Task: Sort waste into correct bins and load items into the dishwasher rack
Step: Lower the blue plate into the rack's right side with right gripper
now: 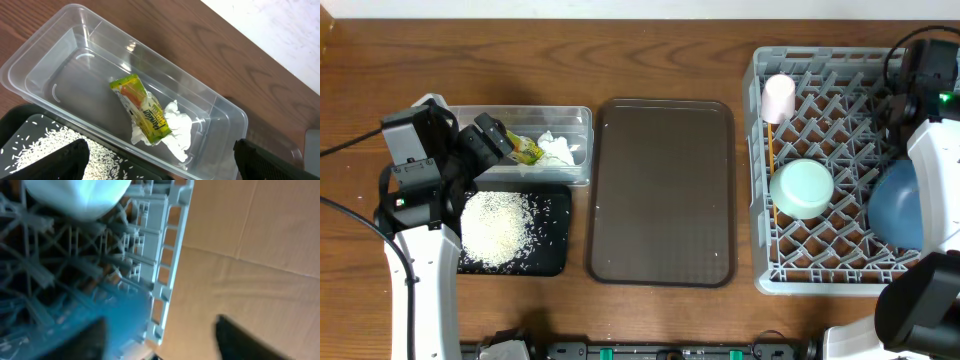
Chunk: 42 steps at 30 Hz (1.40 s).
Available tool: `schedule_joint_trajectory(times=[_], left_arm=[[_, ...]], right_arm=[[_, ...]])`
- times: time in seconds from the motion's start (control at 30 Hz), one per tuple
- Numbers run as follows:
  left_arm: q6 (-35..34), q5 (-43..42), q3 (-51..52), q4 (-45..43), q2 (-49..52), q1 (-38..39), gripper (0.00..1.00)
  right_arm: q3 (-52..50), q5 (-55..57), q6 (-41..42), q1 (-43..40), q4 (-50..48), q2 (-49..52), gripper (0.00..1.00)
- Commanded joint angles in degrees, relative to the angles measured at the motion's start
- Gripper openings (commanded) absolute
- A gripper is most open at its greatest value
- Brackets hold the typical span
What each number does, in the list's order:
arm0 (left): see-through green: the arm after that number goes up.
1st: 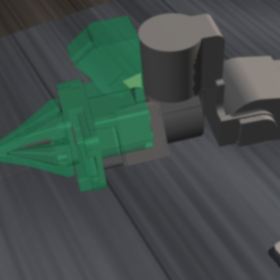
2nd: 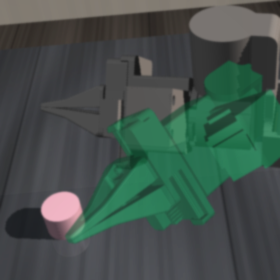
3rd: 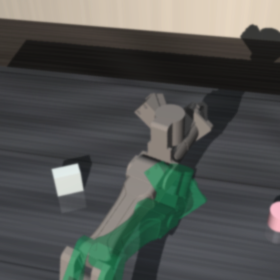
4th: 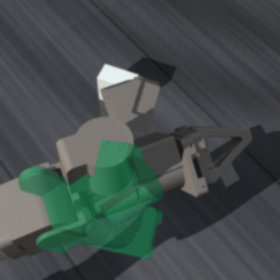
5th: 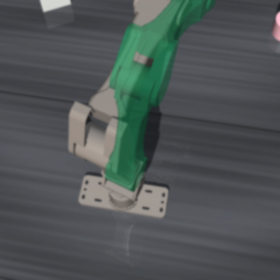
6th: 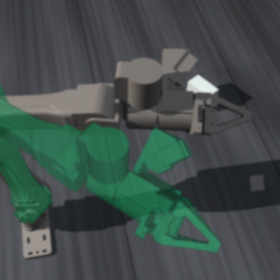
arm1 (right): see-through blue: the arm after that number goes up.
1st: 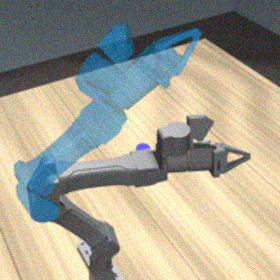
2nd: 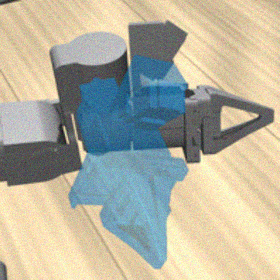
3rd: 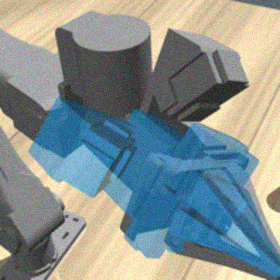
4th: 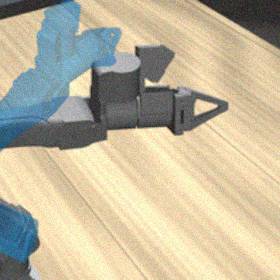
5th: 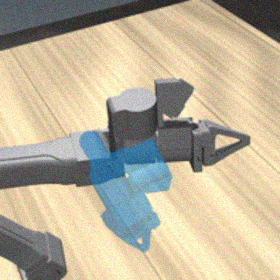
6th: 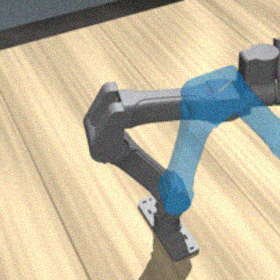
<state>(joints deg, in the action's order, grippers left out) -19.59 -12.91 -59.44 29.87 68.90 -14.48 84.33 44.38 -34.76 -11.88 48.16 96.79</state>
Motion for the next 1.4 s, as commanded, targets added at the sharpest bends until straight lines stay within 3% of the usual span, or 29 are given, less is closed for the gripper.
schedule_joint_trajectory(times=[0.0, 0.07, 0.23, 0.3, 0.37, 0.4, 0.47, 0.5, 0.63, 0.83, 1.37], left_arm=[[0.50, 0.55, 0.20, 0.09, 0.24, -0.24, 0.95], [0.50, 0.55, 0.20, 0.09, 0.24, -0.24, 0.95], [0.50, 0.55, 0.20, 0.09, 0.24, -0.24, 0.95], [0.50, 0.55, 0.20, 0.09, 0.24, -0.24, 0.95], [0.50, 0.55, 0.20, 0.09, 0.24, -0.24, 0.95], [0.50, 0.55, 0.20, 0.09, 0.24, -0.24, 0.95], [0.50, 0.55, 0.20, 0.09, 0.22, -0.24, 0.95], [0.50, 0.55, 0.20, 0.09, 0.22, -0.24, 0.95], [0.50, 0.55, 0.20, 0.09, 0.22, -0.24, 0.95], [0.50, 0.55, 0.20, 0.09, 0.24, -0.24, 0.95], [0.50, 0.55, 0.20, 0.09, 0.24, -0.24, 0.95]], right_arm=[[-0.11, -0.96, 4.92, 0.66, -3.04, -0.37, 0.89], [-0.07, -1.92, 12.37, 0.70, -5.05, -0.48, 0.99], [0.00, -20.00, 24.52, 0.66, -3.67, -0.72, 0.98], [0.00, -29.81, 27.82, 0.55, -2.47, -0.72, 0.91], [0.00, -34.84, 31.65, 0.26, -1.81, -0.72, 0.71], [0.00, -35.21, 34.10, 0.11, -1.60, -0.72, 0.42], [0.00, -35.32, 40.89, -0.37, -1.09, -0.74, 0.06], [0.00, -36.15, 42.71, -0.57, -0.87, -0.81, 0.01], [0.00, -42.12, 45.46, -1.55, 2.08, -2.25, 0.01], [0.00, -42.64, 49.59, -3.58, 5.62, -6.49, 0.01], [-1.20, -32.35, 58.31, -11.52, 13.42, -8.92, 0.01]])
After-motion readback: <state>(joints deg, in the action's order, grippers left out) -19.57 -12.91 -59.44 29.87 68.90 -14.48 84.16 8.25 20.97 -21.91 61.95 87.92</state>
